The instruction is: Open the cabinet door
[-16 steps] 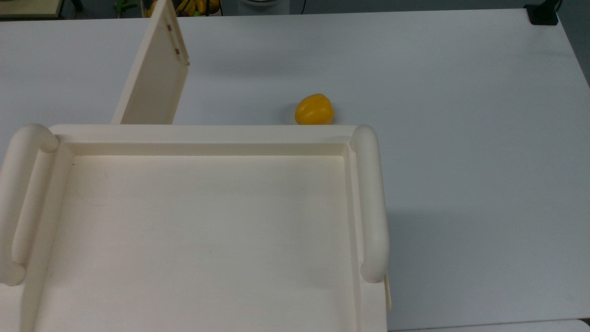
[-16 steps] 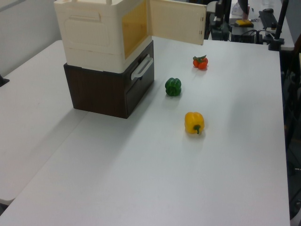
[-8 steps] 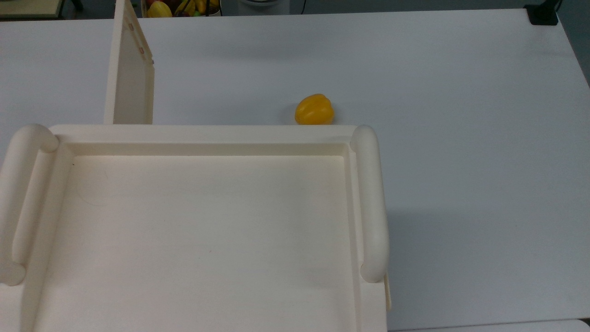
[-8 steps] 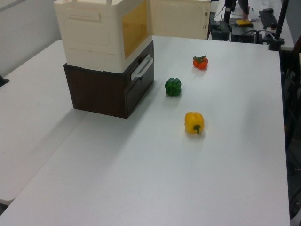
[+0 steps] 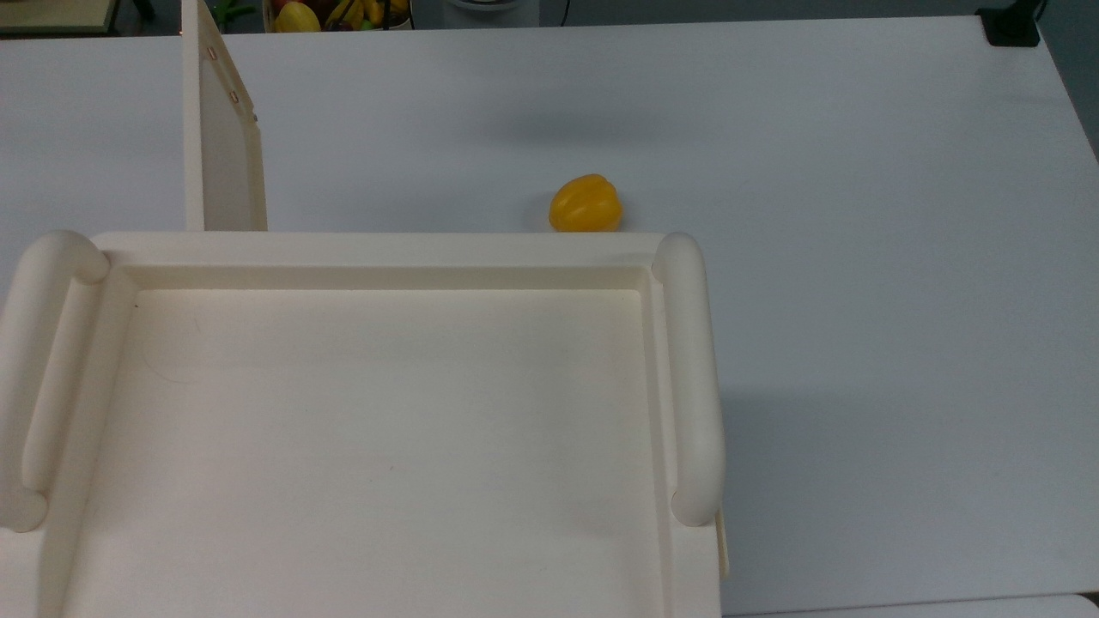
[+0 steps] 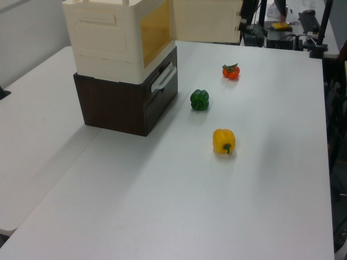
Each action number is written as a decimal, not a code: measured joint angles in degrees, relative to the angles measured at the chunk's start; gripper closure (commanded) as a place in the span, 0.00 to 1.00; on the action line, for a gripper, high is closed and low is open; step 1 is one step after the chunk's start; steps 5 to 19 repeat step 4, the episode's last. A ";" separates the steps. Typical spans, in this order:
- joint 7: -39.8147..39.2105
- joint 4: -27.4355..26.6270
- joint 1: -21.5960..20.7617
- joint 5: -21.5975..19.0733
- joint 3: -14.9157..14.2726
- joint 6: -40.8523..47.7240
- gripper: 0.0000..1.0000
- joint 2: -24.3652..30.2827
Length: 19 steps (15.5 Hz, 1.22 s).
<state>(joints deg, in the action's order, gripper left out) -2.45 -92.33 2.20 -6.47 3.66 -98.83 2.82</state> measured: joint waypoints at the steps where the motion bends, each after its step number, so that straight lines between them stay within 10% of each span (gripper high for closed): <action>1: 0.00 -0.29 -0.29 0.00 0.00 -1.44 0.00 -0.75; 19: 0.00 -0.66 -0.36 0.00 -0.01 -2.56 0.00 -2.52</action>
